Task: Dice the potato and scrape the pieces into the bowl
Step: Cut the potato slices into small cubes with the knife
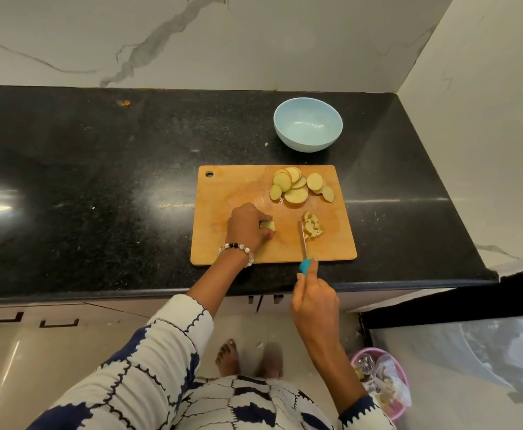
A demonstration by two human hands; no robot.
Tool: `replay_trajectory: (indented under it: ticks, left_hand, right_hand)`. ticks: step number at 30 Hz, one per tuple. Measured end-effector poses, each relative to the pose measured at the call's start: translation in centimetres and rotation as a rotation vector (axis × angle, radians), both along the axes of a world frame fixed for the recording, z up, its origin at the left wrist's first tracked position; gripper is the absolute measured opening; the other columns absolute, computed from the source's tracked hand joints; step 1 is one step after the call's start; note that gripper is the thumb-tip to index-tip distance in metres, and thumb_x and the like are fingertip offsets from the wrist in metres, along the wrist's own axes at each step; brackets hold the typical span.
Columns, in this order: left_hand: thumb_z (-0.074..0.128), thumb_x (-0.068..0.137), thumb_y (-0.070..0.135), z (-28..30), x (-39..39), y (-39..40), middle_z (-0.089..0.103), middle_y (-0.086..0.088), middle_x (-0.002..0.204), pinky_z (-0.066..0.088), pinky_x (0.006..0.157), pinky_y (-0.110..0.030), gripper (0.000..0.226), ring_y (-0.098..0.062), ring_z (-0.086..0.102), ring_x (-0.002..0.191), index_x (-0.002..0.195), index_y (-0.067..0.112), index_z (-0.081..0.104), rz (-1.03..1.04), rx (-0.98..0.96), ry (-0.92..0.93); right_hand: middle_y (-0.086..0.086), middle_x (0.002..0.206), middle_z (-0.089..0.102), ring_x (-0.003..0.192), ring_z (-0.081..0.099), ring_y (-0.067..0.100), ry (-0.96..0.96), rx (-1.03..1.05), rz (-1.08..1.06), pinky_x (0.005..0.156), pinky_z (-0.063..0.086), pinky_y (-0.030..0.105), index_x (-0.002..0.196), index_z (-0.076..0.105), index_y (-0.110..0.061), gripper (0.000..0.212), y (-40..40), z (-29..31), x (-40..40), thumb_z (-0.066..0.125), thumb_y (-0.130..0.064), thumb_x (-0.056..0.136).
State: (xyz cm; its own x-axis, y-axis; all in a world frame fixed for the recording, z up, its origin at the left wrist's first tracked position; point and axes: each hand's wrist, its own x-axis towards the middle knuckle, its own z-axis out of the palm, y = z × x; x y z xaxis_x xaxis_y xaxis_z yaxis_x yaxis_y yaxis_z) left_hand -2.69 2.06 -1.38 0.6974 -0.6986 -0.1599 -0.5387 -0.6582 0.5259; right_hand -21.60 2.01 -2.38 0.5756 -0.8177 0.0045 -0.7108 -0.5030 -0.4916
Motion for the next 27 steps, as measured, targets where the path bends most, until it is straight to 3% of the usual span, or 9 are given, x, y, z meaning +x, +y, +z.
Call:
replay_trajectory:
  ticks: [5,12,17,23,25,27]
  left_hand:
    - [0.075,0.075,0.03,-0.1,-0.2,0.3,0.065,-0.004,0.107,0.043,0.078,-0.024,0.046,-0.02,0.059,0.098,0.119,0.019,0.064,-0.011,-0.019,-0.016]
    - [0.074,0.076,0.026,-0.6,-0.3,0.7,0.061,-0.005,0.105,0.047,0.08,-0.027,0.039,-0.019,0.057,0.095,0.114,0.018,0.067,-0.002,-0.067,-0.034]
    - [0.074,0.076,0.026,-0.8,-0.1,0.7,0.061,-0.005,0.104,0.048,0.081,-0.03,0.037,-0.019,0.057,0.094,0.112,0.016,0.068,-0.007,-0.085,-0.028]
    - [0.074,0.076,0.021,-0.9,0.0,0.6,0.064,-0.007,0.1,0.045,0.076,-0.025,0.032,-0.02,0.059,0.089,0.107,0.012,0.071,0.01,-0.119,-0.007]
    - [0.074,0.076,0.02,-1.0,-0.1,0.6,0.063,-0.007,0.099,0.045,0.075,-0.024,0.032,-0.019,0.059,0.088,0.106,0.011,0.071,0.019,-0.136,0.001]
    - [0.074,0.076,0.02,-1.0,-0.1,0.6,0.063,-0.007,0.099,0.044,0.074,-0.024,0.032,-0.02,0.059,0.089,0.106,0.01,0.071,0.018,-0.144,0.002]
  right_hand:
    - [0.004,0.074,0.056,0.061,0.052,0.016,-0.033,0.032,0.086,0.052,0.034,0.026,0.145,0.028,-0.004,0.055,0.1,0.5,1.0,0.027,-0.034,0.098]
    - [0.006,0.081,0.058,0.069,0.054,0.02,0.026,0.044,0.169,0.057,0.031,0.03,0.148,0.023,-0.006,0.052,0.0,0.7,2.4,0.031,-0.029,0.101]
    - [0.005,0.086,0.053,0.067,0.044,0.016,0.11,0.019,0.166,0.052,0.022,0.025,0.149,0.014,-0.007,0.054,0.4,0.8,2.6,0.025,-0.029,0.102]
    - [0.015,0.098,0.059,0.083,0.057,0.031,0.185,0.059,0.194,0.062,0.027,0.033,0.149,0.006,-0.003,0.055,0.3,0.8,4.3,0.025,-0.025,0.103]
    - [0.015,0.091,0.059,0.075,0.058,0.031,0.178,0.036,0.185,0.058,0.028,0.033,0.148,0.013,0.0,0.054,0.6,0.9,3.9,0.032,-0.023,0.102]
    - [0.011,0.07,0.058,0.051,0.055,0.024,0.198,-0.041,0.213,0.046,0.026,0.028,0.138,0.038,0.007,0.053,1.5,0.6,2.6,0.053,-0.019,0.094]
